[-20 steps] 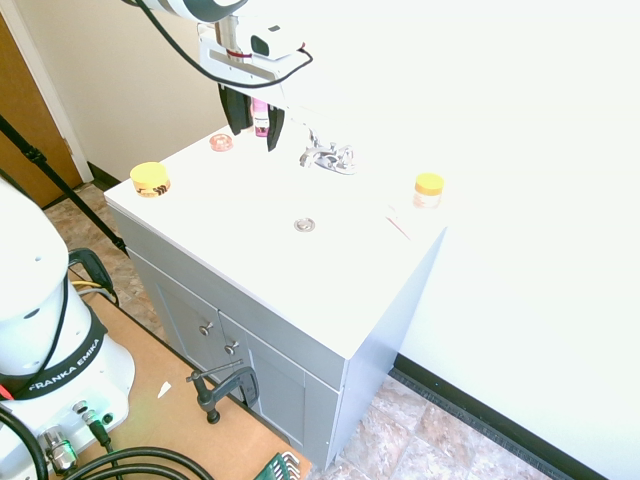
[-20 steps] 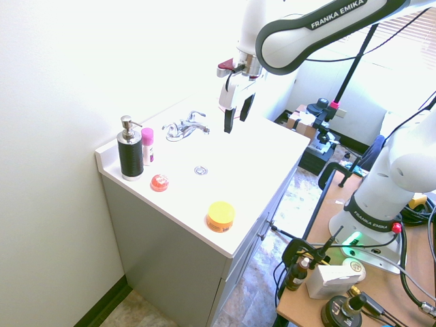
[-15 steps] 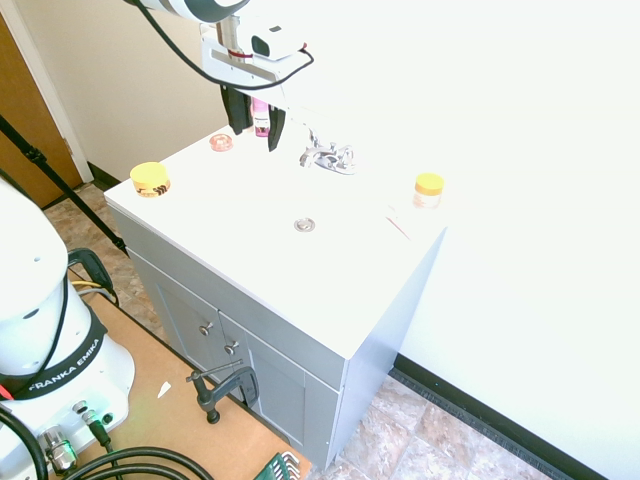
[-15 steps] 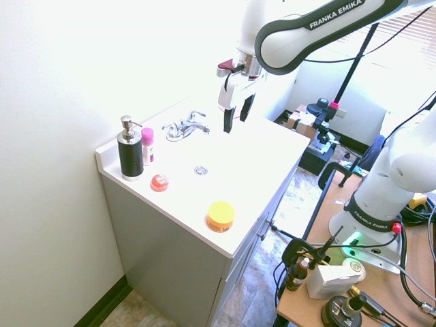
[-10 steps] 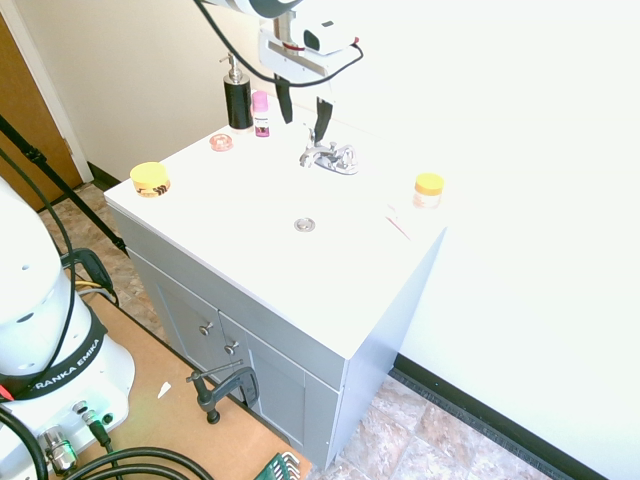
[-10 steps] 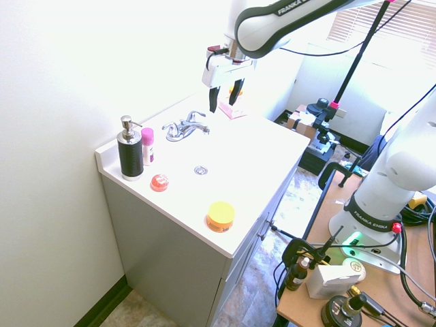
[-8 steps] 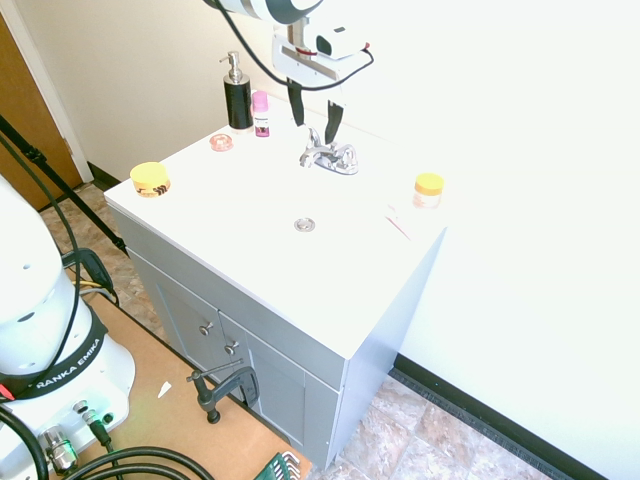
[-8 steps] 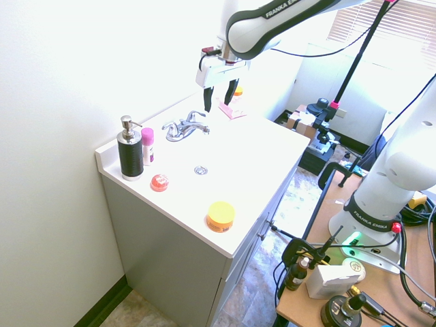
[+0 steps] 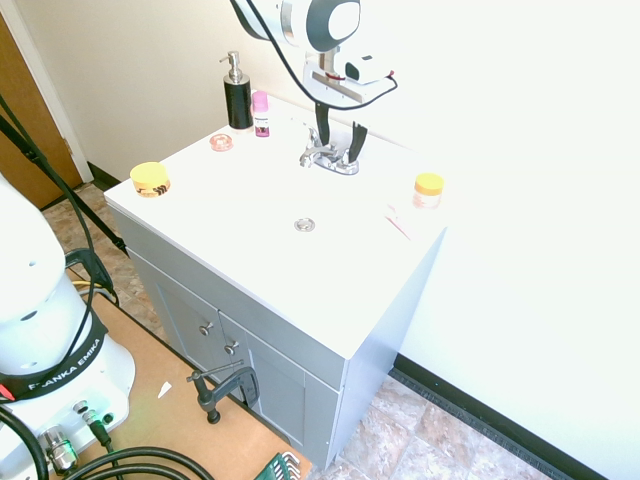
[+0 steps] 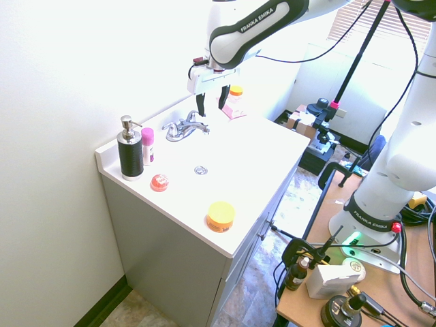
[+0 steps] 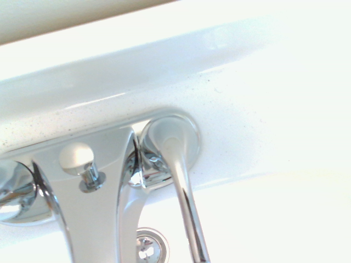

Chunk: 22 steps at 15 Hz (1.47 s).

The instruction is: Turn off the cold water

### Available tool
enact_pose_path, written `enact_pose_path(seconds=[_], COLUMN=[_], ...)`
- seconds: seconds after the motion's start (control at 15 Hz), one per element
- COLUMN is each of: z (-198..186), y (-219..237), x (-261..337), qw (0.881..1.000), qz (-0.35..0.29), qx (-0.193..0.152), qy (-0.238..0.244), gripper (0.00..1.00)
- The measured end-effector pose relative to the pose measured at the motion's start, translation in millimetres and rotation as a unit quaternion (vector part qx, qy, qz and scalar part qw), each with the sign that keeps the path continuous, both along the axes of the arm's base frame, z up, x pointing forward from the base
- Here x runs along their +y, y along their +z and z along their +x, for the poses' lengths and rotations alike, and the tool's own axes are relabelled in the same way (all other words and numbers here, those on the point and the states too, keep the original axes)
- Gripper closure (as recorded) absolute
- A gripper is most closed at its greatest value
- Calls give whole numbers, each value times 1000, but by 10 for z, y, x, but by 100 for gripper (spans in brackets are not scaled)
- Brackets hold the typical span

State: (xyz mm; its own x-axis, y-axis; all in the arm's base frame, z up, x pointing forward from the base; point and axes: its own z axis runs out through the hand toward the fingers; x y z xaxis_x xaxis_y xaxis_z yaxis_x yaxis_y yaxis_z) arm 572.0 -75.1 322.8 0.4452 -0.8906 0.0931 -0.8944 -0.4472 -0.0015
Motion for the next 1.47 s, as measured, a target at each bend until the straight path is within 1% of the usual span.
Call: enact_pose_path(seconds=[0.2,0.53,0.67,1.0,1.07,1.27,1.47], z=[-15,-5,61,367,373,344,115], y=[-108,-131,-122,-98,-91,17,221], x=[-130,-363,-474,-656,-674,-695,-488], qw=[1000,1000,999,998,998,998,999], qz=[-10,-17,-21,-29,-28,-14,9], qx=[9,3,-2,-17,-12,-16,-22], qy=[-5,-22,-30,-44,-47,-52,-32], gripper=[0,0,0,0,0,0,0])
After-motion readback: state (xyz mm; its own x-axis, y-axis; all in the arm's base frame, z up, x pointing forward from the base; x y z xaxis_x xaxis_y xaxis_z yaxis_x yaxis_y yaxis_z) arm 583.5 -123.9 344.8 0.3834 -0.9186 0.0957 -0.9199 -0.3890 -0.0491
